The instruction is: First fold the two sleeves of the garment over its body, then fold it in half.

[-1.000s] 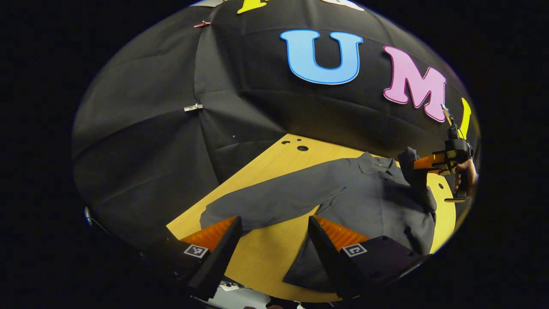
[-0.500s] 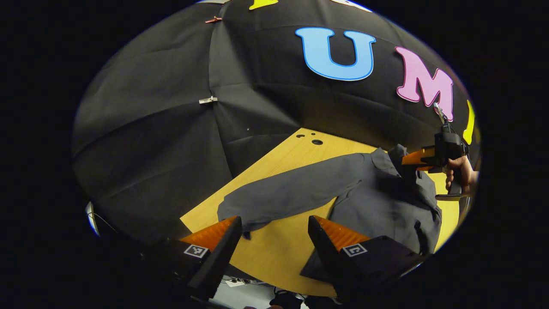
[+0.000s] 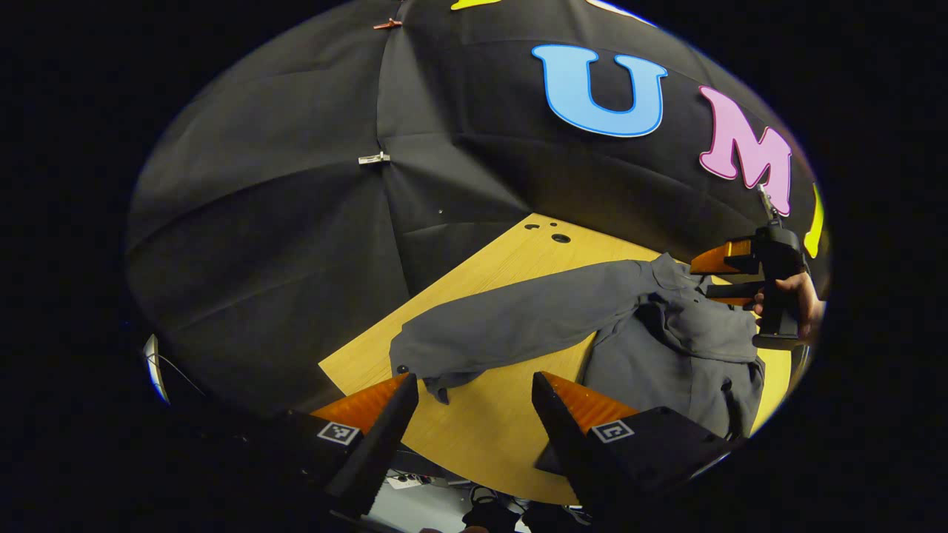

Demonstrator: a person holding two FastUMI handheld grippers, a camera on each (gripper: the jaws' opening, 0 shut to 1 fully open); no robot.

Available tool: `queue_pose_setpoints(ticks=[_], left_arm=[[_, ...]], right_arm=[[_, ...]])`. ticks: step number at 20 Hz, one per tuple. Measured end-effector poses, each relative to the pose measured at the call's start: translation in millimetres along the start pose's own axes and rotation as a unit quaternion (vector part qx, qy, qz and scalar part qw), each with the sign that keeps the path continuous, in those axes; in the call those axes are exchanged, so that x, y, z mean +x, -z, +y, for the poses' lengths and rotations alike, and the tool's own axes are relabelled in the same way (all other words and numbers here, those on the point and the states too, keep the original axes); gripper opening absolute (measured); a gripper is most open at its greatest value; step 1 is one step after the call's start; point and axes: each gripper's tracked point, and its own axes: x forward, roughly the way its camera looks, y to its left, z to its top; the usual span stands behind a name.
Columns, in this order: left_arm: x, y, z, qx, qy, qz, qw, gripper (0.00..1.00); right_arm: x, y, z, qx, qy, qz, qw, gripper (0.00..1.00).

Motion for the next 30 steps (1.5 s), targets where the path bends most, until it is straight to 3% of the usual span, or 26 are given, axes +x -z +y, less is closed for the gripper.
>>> queue_pose_setpoints(ticks=[1,4,12,17,18,22,23,26,30], left_arm=[[5,-3,4,-0.003,-0.002,-0.002,1.000,0.98],[24,-8,24,-0.012,-0.016,-0.010,1.000,0.98],[73,11,91,-0.046,-0.065,0.013,0.997,0.98],[97,21,114,-0.050,-0.082,0.031,0.995,0.98],[101,21,115,-0.049,-0.084,0.032,0.995,0.92],[125,20,109,-0.052,-0.069,0.045,0.995,0.93],[130,19,107,-0.049,-0.064,0.046,0.996,0.97],[144,20,95,-0.042,-0.050,0.059,0.996,0.92],[164,27,72,-0.036,-0.037,0.083,0.995,0.95]], right_arm=[[-7,-3,-4,-0.013,0.012,-0.008,1.000,0.98],[-34,-19,-23,-0.044,0.054,-0.039,0.997,0.99],[-115,-52,-67,-0.058,0.127,-0.101,0.985,0.99],[-167,-41,-92,-0.066,0.159,-0.122,0.978,0.98],[-177,-35,-99,-0.065,0.165,-0.121,0.977,0.98],[-215,-9,-130,-0.049,0.201,-0.113,0.972,0.99],[-225,-2,-137,-0.038,0.210,-0.112,0.970,0.99],[-256,12,-151,0.005,0.230,-0.120,0.966,0.99],[-300,29,-171,0.040,0.259,-0.138,0.955,0.99]])
